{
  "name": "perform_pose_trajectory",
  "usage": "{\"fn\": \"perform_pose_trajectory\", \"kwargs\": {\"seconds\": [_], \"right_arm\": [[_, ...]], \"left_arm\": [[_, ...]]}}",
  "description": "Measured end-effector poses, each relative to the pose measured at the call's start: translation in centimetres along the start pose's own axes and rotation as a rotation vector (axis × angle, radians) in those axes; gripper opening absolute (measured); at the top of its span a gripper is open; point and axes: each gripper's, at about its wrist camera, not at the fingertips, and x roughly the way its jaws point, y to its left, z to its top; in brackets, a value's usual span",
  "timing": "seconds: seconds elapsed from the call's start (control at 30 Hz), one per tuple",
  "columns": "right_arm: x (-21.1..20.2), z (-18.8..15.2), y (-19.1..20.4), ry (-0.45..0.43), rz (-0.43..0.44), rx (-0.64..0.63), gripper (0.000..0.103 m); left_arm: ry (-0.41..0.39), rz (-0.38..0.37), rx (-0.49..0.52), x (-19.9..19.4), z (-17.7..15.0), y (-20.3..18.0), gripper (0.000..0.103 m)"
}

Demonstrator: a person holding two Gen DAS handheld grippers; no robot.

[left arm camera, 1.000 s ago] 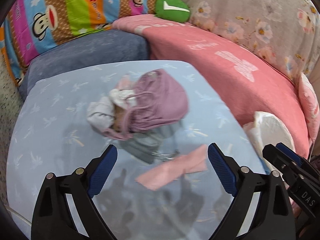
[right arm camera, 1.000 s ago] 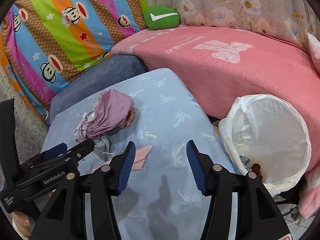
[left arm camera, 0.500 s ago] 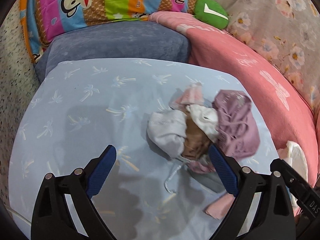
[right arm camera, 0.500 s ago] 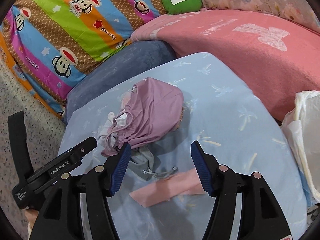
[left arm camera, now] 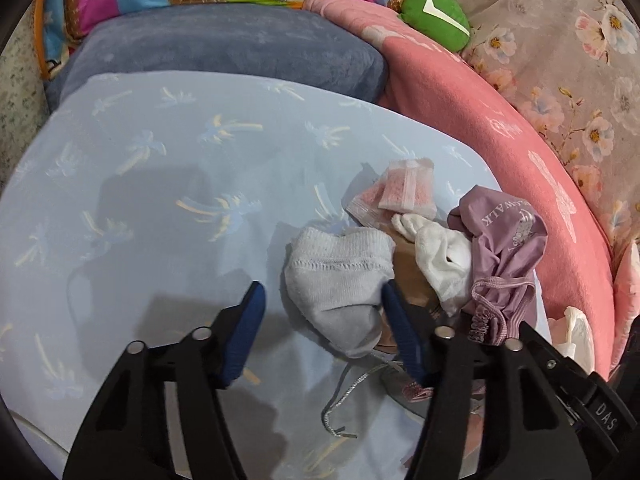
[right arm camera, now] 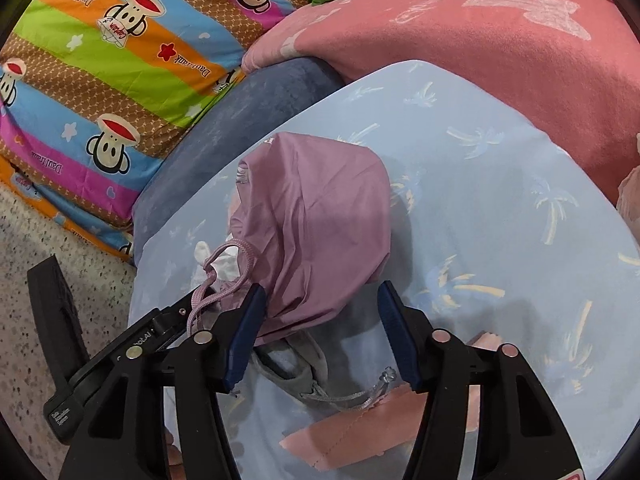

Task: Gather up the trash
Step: 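Grasp the grey sock with the left tool while the right tool grasps the pink drawstring bag, then carry the sock and pink bag over the bin and open both tools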

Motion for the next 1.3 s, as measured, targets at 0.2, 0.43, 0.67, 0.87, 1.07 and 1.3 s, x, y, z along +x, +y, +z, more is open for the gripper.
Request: {"fn": "perform_pose_trajectory", "kwargs": {"seconds": [0.2, 0.43, 0.67, 0.87, 1.07, 1.3], "right_arm": [[-0.7, -0.1, 1.0, 0.001, 0.032, -0.032, 0.004], [-6.3, 1.2, 2.5, -0.113, 0.033, -0.113, 0.003], [-13.4, 2.7, 3.1, -0.258, -0.007, -0.184, 0.002], [-19.5, 3.0, 1.2, -0.362, -0.04, -0.197, 0.002], [-24.5, 3.3, -2.7, -0.434, -0.079, -0.166, 0.002], [-28.8, 3.4, -7.7, -0.489, -0.123, -0.105, 0.002]], "left_arm": [[-0.006, -0.035, 0.007, -0.8, -0.1, -0.5, 0.026], [-0.061, -0.052, 0.036, -3.6, 0.3, -2.2, 0.024], [-0.134, -0.088, 0.096, -7.6, 0.4, -5.8, 0.024], [-0.159, -0.133, 0.174, -9.3, -0.3, -10.2, 0.024], [-0.162, -0.185, 0.277, -10.0, -2.0, -15.6, 0.024], [-0.143, -0.251, 0.409, -9.9, -4.3, -22.3, 0.024]]}}
